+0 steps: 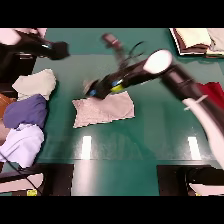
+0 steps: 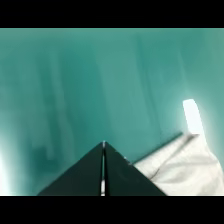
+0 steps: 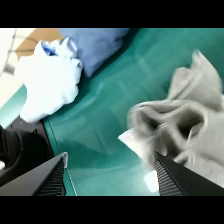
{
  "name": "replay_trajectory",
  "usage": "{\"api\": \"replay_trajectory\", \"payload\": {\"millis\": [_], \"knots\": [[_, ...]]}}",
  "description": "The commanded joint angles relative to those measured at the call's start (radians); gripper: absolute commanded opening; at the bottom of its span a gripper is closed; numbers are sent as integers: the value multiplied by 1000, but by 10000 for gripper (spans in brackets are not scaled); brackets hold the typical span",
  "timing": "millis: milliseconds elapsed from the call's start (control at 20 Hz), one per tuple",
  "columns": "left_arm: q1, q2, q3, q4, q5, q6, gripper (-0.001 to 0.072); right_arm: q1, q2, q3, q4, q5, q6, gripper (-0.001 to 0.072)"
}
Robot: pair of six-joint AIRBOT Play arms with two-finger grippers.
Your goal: Fold the shirts.
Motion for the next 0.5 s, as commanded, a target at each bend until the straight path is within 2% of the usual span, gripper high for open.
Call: {"api": "replay_trajectory", "payload": {"millis": [0,50,150,400,450], "knots": [[100,114,1,33,-31,3,21,78,-96,31,-13,32,-48,586],[104,121,2,35,-42,3,21,54,-99,31,-14,82,-41,562],[103,125,0,41,-67,3,21,-23,-72,-8,-60,135,-18,562],[103,124,0,38,-113,3,21,-342,71,-307,-192,130,74,564],[103,123,0,35,-114,3,21,-415,76,-359,-184,131,76,597]]}}
